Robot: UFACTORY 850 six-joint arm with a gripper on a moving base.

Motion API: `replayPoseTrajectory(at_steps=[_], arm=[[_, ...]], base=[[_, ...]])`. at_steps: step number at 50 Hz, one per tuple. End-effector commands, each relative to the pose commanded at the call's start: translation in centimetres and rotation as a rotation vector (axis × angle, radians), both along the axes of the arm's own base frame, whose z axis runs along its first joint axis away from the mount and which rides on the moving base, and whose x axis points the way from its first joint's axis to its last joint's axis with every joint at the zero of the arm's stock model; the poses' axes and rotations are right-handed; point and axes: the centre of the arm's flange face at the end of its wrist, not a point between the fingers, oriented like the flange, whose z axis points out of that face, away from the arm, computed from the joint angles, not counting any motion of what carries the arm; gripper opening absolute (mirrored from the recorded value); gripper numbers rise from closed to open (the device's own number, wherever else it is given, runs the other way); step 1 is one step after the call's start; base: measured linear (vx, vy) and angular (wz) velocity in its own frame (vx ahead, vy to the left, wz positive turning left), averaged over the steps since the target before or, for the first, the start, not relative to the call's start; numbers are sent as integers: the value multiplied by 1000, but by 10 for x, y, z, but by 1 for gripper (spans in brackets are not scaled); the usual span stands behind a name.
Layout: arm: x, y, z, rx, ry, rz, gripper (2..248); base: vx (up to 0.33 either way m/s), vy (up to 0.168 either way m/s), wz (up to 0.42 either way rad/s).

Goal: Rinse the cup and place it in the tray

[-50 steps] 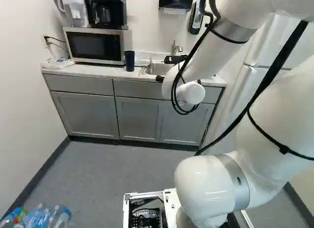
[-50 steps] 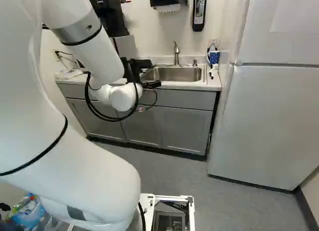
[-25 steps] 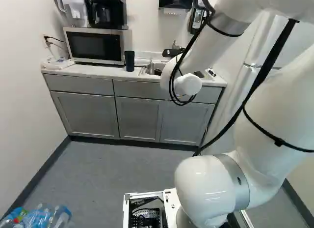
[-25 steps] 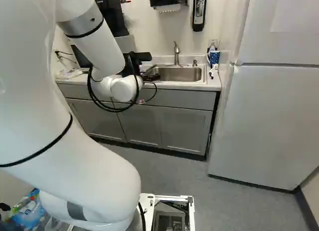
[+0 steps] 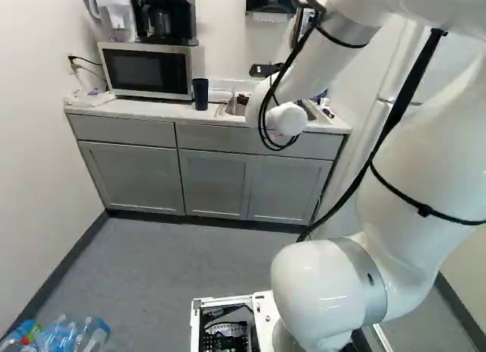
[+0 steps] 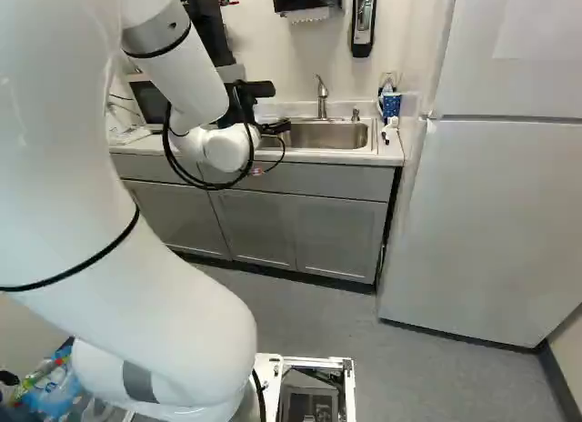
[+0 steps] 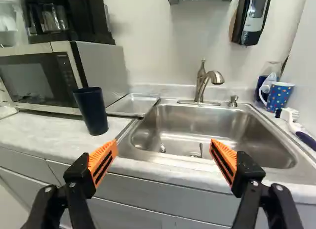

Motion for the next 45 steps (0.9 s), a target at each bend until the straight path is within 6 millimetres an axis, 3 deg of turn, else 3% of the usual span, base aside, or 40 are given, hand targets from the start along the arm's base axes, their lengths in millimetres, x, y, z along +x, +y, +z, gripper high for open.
replayPoseTrajectory(at_steps=[45], arm=[[44, 9, 45, 2, -64, 17, 247]], base=[[0, 0, 0]])
